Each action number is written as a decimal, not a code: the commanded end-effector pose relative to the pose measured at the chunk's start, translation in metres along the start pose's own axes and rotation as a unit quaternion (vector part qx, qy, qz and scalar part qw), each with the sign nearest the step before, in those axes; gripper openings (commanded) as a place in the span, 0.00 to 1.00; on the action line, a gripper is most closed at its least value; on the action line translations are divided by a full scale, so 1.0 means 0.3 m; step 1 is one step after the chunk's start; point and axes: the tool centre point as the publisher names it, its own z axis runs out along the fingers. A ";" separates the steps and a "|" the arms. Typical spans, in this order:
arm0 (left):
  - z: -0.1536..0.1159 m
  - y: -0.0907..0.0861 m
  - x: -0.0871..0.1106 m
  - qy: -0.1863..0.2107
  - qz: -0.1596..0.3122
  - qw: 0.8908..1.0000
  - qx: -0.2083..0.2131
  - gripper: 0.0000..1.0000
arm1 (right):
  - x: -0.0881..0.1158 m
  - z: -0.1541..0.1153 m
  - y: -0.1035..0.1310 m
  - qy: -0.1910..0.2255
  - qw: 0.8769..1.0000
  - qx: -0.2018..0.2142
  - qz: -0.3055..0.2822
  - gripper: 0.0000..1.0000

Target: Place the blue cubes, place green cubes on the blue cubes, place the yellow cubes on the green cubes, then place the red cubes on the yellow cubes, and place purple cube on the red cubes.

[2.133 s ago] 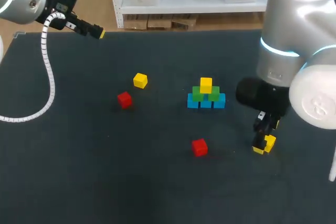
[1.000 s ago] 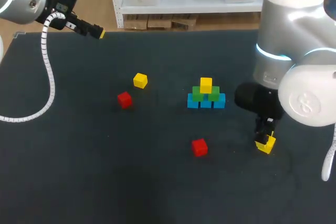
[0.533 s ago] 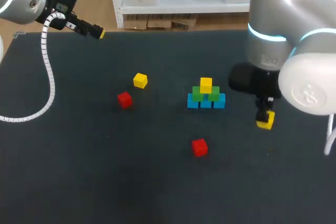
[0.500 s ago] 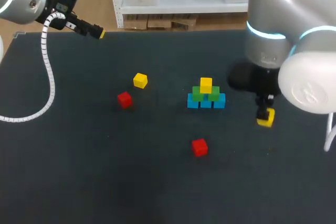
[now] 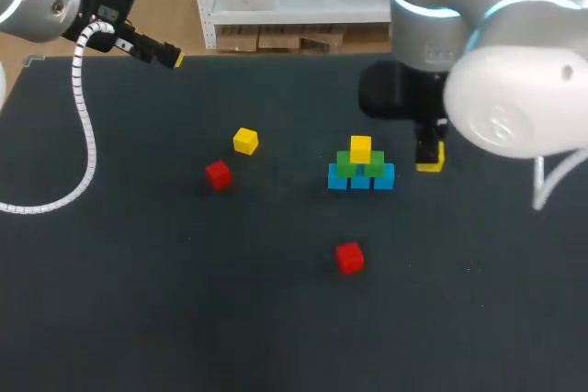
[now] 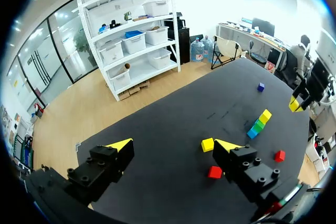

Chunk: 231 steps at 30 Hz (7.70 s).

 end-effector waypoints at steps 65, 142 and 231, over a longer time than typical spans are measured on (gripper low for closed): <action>0.000 0.004 0.003 -0.002 0.001 1.000 0.002 1.00 | -0.191 0.181 -0.212 -0.001 0.997 -0.068 -0.035 0.00; 0.000 0.004 0.003 -0.002 0.001 1.000 0.002 1.00 | -0.076 0.043 -0.180 -0.035 0.999 -0.008 0.017 1.00; 0.000 0.004 0.003 -0.002 0.001 1.000 0.002 1.00 | 0.410 0.034 -0.284 -0.167 0.930 0.055 0.322 1.00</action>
